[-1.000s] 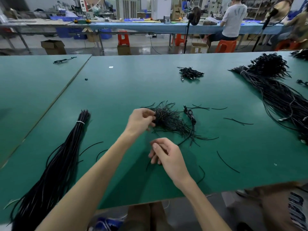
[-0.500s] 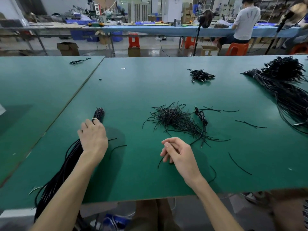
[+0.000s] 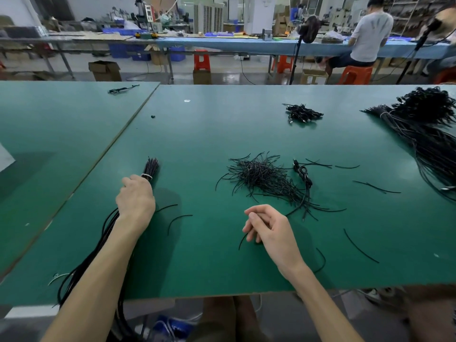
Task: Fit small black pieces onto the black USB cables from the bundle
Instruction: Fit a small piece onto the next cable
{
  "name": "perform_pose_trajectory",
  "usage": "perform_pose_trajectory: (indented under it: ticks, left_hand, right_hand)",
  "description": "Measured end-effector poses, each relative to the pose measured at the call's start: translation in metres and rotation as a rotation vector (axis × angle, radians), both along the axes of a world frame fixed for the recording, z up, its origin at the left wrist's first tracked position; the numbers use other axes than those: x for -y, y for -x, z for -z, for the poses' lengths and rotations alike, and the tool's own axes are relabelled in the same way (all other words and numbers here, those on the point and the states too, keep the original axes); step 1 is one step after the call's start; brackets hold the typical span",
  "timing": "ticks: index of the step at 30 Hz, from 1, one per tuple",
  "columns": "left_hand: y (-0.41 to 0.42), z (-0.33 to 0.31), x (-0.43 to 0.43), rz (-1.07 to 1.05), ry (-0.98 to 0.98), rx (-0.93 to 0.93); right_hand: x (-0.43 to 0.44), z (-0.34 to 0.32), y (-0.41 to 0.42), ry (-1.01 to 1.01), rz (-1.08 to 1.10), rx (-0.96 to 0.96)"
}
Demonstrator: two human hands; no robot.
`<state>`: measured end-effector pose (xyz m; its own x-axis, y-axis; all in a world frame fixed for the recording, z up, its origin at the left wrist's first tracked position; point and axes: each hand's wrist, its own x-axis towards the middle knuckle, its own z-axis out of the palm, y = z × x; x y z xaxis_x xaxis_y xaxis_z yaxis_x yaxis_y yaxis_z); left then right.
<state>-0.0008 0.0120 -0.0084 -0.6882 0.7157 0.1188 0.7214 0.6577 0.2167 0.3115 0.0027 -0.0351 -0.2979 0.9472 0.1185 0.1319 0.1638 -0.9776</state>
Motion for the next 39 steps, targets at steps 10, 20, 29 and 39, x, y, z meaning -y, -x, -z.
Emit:
perform_pose_trajectory:
  ticks: [10, 20, 29, 39]
  left_hand:
    - [0.0, 0.005, 0.005, 0.125, -0.09, 0.031]
    - [-0.014, -0.02, 0.017, 0.42, -0.127, 0.342]
    - [-0.047, -0.012, 0.006, 0.489, -0.155, 0.47]
    - [-0.03, -0.017, 0.015, 0.744, -0.123, 0.904]
  right_hand:
    - [-0.001, 0.0, 0.0, 0.005, -0.001, 0.001]
    - [-0.002, 0.0, 0.0, 0.002, -0.003, 0.011]
    - [0.0, -0.003, 0.001, 0.016, -0.025, 0.002]
    - [0.003, -0.002, 0.01, -0.105, -0.137, 0.251]
